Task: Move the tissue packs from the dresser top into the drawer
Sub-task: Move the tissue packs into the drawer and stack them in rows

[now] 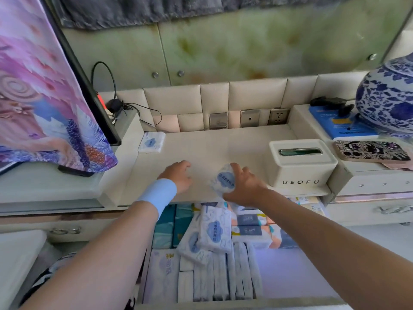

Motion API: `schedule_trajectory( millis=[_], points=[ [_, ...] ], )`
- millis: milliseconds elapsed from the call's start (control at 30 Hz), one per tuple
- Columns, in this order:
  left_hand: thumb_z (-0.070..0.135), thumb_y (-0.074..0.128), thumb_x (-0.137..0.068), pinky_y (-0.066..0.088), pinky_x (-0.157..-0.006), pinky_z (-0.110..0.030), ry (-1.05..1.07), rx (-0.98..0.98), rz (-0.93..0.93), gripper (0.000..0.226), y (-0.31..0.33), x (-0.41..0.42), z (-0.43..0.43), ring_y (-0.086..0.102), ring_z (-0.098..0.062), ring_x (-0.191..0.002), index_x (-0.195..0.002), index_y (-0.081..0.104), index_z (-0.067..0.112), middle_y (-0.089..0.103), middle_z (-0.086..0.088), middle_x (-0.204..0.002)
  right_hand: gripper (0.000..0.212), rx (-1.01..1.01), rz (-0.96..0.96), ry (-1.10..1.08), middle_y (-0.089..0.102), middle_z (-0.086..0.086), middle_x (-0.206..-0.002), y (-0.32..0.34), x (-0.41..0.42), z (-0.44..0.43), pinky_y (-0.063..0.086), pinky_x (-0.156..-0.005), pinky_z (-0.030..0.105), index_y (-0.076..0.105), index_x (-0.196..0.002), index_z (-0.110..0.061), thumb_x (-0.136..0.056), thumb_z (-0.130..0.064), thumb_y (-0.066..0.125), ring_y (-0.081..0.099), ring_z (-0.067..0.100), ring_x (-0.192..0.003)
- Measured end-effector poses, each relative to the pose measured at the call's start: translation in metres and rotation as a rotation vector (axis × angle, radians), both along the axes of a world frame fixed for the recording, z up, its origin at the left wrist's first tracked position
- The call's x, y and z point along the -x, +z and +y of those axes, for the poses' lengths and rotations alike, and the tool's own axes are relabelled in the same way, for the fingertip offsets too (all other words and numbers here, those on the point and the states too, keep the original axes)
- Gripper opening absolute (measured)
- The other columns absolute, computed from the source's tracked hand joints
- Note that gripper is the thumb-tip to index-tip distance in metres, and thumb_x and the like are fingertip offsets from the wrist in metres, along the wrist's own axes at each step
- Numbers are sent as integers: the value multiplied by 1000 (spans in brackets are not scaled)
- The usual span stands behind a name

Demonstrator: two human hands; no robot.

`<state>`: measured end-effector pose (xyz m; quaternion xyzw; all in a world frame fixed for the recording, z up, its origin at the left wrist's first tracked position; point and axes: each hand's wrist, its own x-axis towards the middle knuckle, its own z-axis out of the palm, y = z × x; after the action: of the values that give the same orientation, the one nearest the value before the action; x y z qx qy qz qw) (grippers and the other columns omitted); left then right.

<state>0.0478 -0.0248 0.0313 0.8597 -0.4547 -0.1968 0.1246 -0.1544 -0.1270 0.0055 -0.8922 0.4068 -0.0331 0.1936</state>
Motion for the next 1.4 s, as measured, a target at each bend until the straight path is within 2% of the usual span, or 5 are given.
schedule_trajectory(
  millis=[633,800,1000,1200,1400],
  points=[
    [62,51,-84,26,-114,-47,277,-223,-179,97,-65,-195,-90,15,-27,-148,-156,-6,31,2,6,-164,90,272,40,220,33,2,-146,-83,-151,-73,27,-107,40,18,-153,-20,-82,-73,33,31,26,-131],
    [70,51,-80,27,-109,-42,194,-247,-327,88,-61,-167,-101,21,-28,-143,-150,27,24,25,-6,-154,91,257,47,252,31,1,-149,-80,-146,-75,27,-109,41,16,-154,-21,-81,-75,27,31,26,-132],
    [38,63,-89,39,-100,-31,266,23,-110,21,-67,-130,-85,30,-33,-125,-102,73,23,32,-6,-141,89,166,97,318,29,2,-153,-60,-121,-77,28,-112,43,13,-155,-22,-87,-69,47,29,25,-137],
    [35,84,-69,50,-90,-31,507,-11,163,56,-53,-91,-58,59,-30,-105,-115,61,14,58,-6,-118,112,10,216,219,31,5,-150,-34,-70,-72,31,-112,45,4,-156,-24,-75,-61,72,32,27,-136],
    [3,61,-89,39,-61,-28,345,89,360,34,-33,-33,-32,49,-25,-86,-111,44,22,47,-7,-109,116,-163,227,92,35,7,-146,-21,-15,-58,41,-105,40,7,-154,-29,-68,-46,84,44,29,-129]
  ],
)
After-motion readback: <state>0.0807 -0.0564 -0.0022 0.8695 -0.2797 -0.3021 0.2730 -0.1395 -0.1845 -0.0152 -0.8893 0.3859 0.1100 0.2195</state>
